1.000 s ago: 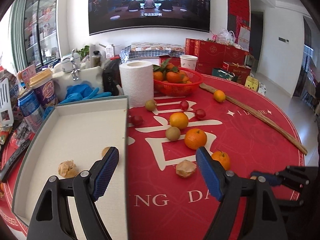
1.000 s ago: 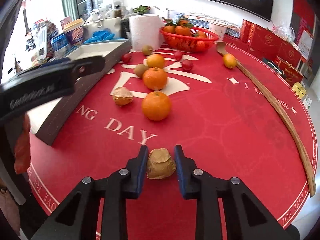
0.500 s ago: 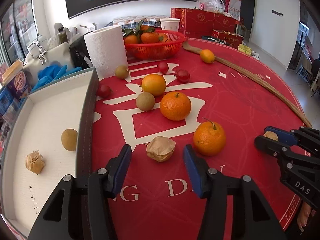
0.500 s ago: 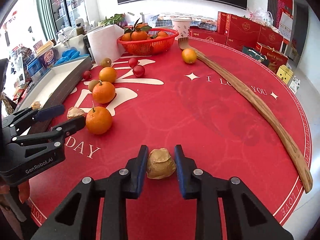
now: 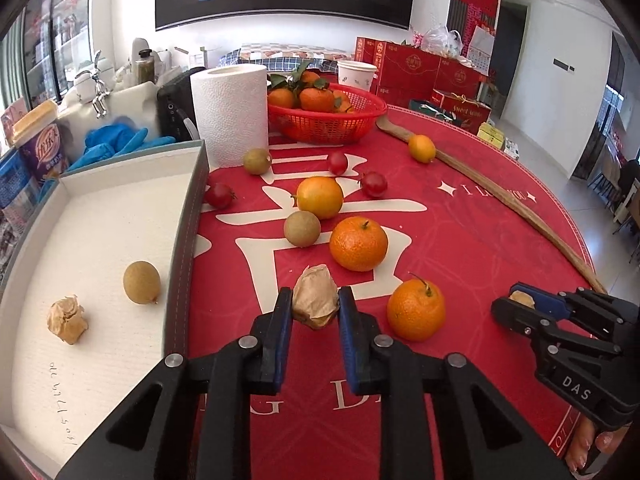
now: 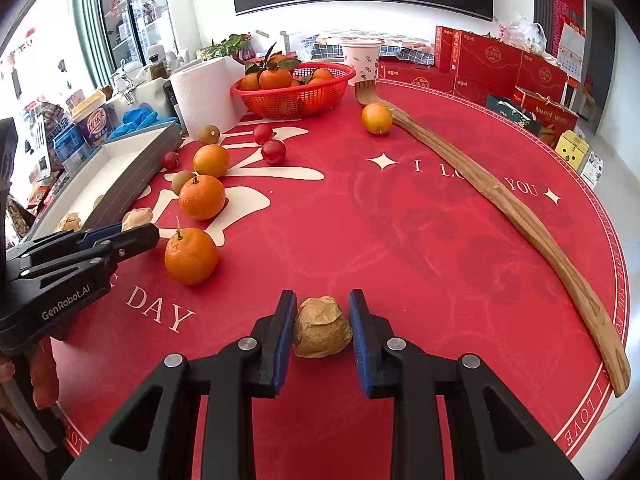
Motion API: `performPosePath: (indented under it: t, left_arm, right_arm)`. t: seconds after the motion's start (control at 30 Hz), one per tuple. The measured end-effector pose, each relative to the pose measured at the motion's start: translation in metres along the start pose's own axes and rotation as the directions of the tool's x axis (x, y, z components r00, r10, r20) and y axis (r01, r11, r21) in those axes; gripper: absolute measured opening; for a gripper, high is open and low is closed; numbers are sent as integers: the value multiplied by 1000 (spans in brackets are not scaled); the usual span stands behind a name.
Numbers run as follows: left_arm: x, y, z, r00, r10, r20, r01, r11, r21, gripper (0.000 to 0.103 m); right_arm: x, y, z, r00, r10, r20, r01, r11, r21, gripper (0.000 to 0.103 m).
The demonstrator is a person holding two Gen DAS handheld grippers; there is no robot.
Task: Organize fruits
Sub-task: 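Carry both husk fruits into the white tray and open both tools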
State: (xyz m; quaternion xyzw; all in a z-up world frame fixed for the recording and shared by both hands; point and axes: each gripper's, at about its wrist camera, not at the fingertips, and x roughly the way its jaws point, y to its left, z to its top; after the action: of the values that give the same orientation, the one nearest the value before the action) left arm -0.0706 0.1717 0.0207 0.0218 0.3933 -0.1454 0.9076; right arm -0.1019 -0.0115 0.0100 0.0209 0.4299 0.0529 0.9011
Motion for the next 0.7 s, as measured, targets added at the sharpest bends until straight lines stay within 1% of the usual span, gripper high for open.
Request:
performPosePath:
  t: [0.1,0.2,0.33,0.53,0.63,0.7]
  left_arm:
    - [-11,2,3,999,8,48,-8,1000,-9,24]
    - [-21,7,6,994,36,99,-33,999,-26,24]
    - [-33,21,11,986,70,150,-59,995,-75,24]
    - [-45,54,15,974,136,180,-107,981,-163,24]
    - [-49,75,15,966,187,179,-148,966,-213,24]
    - [-51,87,12,963,208,171,-163,956,-244,24]
  right_arm:
    - [1,-2,3,1000,8,-10,-8,1000,20,28]
    - [2,-5,6,1000,23,-21,-22,999,44,28]
    - [0,-4,10,999,27,-17,-27,998,49,28]
    - [-6,8,19,1000,30,4,-30,999,16,28]
    - [-7,17,24,999,37,11,-37,999,-5,28]
    - [-8,23,27,999,44,15,-44,999,-18,28]
